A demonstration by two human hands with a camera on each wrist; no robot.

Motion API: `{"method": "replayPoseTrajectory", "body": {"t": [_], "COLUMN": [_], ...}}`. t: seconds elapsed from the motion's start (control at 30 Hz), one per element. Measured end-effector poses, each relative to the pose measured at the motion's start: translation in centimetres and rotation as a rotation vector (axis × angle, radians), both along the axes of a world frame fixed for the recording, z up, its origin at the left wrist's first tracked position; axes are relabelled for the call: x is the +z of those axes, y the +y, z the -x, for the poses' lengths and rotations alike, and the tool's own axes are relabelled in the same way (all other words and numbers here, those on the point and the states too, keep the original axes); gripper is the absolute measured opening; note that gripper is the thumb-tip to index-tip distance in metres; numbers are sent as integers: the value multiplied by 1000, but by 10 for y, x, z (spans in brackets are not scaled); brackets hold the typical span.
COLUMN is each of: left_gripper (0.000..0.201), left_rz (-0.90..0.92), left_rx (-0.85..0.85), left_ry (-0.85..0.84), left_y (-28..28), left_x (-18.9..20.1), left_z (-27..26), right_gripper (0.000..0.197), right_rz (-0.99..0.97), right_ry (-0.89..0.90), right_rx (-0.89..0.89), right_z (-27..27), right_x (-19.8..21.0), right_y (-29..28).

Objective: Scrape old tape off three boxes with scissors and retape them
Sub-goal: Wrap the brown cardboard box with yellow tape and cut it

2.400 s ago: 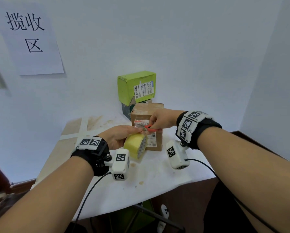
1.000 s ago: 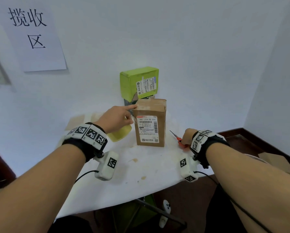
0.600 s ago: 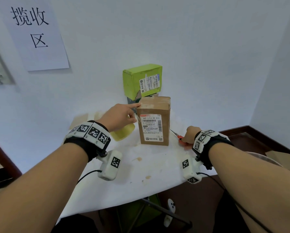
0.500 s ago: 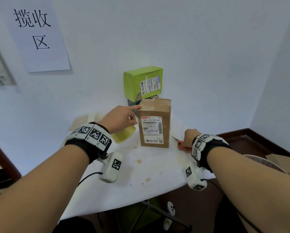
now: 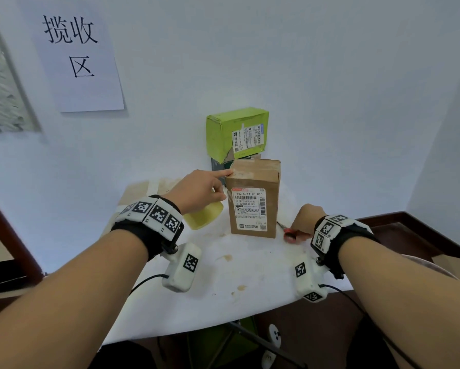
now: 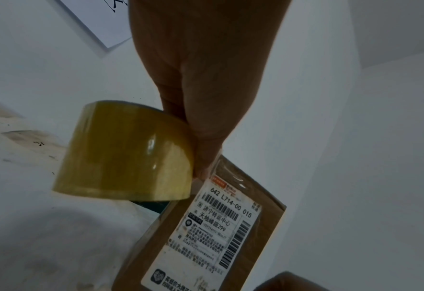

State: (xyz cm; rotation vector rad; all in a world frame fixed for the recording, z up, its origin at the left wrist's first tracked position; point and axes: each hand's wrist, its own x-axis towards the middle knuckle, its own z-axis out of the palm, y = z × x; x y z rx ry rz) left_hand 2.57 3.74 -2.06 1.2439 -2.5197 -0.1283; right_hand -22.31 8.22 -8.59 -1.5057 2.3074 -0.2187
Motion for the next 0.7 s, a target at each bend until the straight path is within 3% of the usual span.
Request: {"method": "replayPoseTrajectory", "body": {"t": [0.1,0.2,0.27,0.33,0.43,0.53,0.67,0.7], "left_gripper": [21,21,22,22,20,19,15,15], "left_rz": [-9,-26,-39,-43,-35,-30,-36,-35], "left_rx": [3,-3,-11,-13,-13,-5,-11,-12], "left_ry": [12,23,29,23,8,15,3,2], "left_y": [-1,-2,-1,0,0,-1,-2,-3], "left_x": [-2,-1,1,2,3,1,2,2], "left_z": [1,-1,-3,-4,-3,-5,-8,-8], "right_gripper": [16,21,19,16,30,50,26,28], "right_rz": [218,618,878,996,876,681,694,700], "right_ry": [-144,-295,-264,-274,-210,40,132,148], "right_rx": [-46,-97,-58,63,358,523,548,563], "right_z": [7,6,-4,-21,-50,-66,-65,-66], "right_x": [4,27,48,65,79,74,66,66], "right_y": [-8,-9,-5,-5,-7,-18,-30,-30]}}
